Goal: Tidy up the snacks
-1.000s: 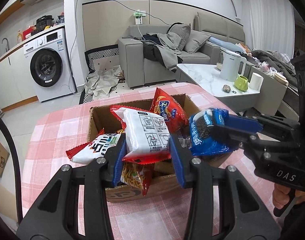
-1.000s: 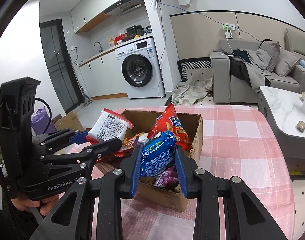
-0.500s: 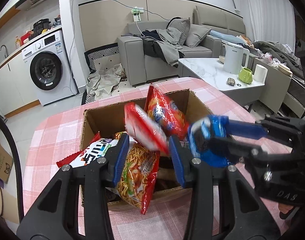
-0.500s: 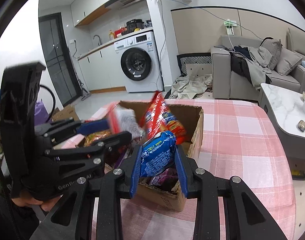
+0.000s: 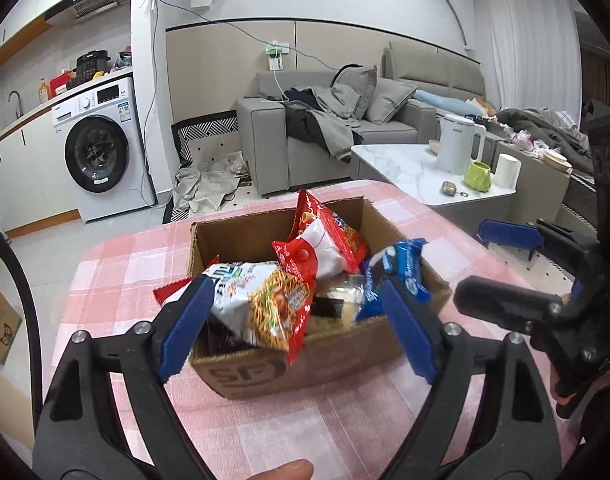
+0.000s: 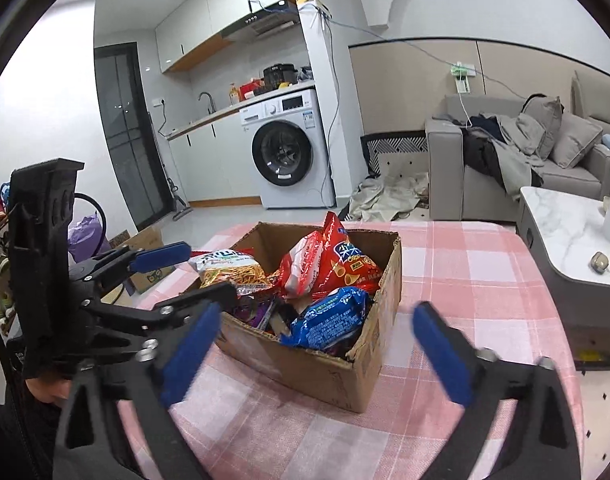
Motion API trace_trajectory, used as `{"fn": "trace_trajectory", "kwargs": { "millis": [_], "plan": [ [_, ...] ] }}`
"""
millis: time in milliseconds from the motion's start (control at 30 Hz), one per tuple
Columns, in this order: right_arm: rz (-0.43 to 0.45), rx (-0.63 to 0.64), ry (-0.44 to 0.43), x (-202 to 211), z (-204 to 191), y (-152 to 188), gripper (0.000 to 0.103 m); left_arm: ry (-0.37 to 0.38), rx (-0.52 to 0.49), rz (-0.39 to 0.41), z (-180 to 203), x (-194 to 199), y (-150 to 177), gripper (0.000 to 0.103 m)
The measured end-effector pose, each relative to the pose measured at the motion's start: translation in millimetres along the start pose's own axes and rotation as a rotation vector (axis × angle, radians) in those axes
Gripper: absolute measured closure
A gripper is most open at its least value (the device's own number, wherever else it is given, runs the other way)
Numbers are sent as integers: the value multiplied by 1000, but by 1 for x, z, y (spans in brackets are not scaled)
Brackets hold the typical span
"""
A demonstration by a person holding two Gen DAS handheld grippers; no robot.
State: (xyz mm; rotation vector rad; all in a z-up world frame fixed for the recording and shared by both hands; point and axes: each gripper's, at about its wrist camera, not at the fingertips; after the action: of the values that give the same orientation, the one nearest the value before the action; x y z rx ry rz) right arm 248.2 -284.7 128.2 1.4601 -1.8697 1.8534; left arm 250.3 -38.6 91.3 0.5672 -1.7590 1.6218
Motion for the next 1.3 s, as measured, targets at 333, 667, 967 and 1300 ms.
{"fn": "trace_trajectory", "kwargs": {
  "millis": [333,667,967,1300],
  "plan": [
    [64,8,-23,12,-12,20,0,-10,77,53,-19,32,39,1],
    [85,6,-28,7,-15,47,0,-41,152,72,-37,38,78,1],
    [114,13,5,5,-14,65,0,-81,162,109,-41,33,103,1],
    [132,34,20,4,-17,76,0,-99,148,128,-35,29,113,1]
  ]
}}
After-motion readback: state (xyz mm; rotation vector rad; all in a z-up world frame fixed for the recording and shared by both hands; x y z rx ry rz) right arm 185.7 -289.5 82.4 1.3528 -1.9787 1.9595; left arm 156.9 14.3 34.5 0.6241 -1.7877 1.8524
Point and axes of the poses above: each gripper's, at about its wrist camera, not at the fingertips, and x roughly against the way its jaws point, z to its right, y to its underside, and after that the axes turned 15 degrees about -z, right-handed
